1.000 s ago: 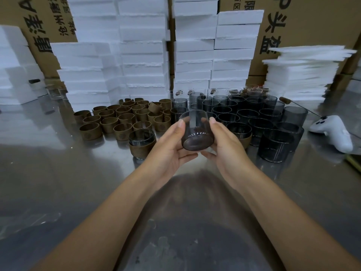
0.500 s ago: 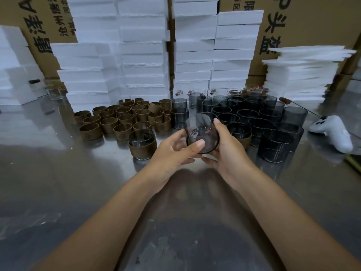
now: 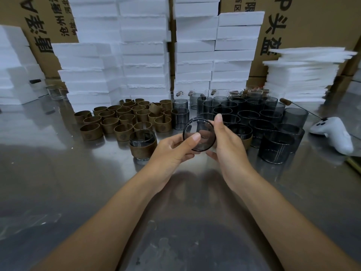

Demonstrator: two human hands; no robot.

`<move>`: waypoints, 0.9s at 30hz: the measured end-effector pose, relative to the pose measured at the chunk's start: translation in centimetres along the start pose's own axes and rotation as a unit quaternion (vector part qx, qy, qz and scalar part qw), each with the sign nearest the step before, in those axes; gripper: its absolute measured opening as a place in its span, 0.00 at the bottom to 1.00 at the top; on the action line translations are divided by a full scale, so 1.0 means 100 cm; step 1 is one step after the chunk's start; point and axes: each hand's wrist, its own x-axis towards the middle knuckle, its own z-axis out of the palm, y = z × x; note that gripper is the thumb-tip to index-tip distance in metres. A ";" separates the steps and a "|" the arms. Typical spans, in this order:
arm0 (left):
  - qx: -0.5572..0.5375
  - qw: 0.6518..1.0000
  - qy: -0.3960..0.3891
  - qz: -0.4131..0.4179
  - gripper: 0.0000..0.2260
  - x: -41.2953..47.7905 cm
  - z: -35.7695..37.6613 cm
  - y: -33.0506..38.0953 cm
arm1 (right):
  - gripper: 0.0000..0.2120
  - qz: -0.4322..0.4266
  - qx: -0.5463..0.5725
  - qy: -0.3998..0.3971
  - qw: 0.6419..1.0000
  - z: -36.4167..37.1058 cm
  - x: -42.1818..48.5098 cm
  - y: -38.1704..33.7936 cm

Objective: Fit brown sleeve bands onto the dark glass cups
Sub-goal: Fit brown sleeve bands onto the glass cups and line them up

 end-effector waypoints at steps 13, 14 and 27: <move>-0.010 0.998 0.057 -0.008 0.29 0.002 -0.001 0.002 | 0.28 0.018 -0.065 -0.050 0.996 -0.001 -0.001 0.002; -0.005 0.998 0.058 -0.010 0.28 0.002 0.000 0.003 | 0.28 0.021 -0.062 -0.047 0.997 -0.001 0.000 0.002; 0.345 0.849 0.338 0.213 0.15 -0.008 -0.019 0.010 | 0.16 0.060 0.035 0.025 0.997 -0.007 0.006 0.003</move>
